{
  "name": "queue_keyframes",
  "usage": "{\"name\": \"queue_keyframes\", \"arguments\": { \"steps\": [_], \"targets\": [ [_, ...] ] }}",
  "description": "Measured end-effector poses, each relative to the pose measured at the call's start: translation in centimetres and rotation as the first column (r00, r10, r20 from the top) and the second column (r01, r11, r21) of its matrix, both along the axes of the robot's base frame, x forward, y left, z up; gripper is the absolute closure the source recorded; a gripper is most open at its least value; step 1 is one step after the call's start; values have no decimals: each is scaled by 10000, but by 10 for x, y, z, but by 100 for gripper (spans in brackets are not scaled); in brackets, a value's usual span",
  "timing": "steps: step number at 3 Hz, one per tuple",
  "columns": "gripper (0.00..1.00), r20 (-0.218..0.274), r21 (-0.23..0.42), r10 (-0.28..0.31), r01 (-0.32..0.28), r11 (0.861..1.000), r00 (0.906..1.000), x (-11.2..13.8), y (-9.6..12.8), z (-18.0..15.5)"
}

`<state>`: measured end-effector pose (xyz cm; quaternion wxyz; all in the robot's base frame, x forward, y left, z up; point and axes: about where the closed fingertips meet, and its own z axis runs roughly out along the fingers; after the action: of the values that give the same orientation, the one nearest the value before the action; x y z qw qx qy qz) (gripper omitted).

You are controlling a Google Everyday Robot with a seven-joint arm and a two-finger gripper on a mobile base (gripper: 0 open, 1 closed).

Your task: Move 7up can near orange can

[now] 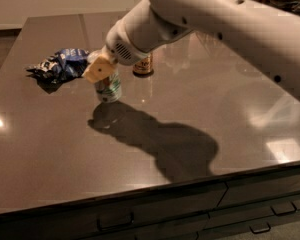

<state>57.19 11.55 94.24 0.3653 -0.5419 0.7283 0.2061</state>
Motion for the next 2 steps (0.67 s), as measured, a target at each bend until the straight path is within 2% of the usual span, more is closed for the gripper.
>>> {"name": "queue_keyframes", "arguments": {
  "steps": [1,2],
  "targets": [
    [100,96,33,-1110,1109,9938,9938,30,-44,7],
    [100,4,162,-1995,1995,9798,9799,55,-82,7]
  ]
}}
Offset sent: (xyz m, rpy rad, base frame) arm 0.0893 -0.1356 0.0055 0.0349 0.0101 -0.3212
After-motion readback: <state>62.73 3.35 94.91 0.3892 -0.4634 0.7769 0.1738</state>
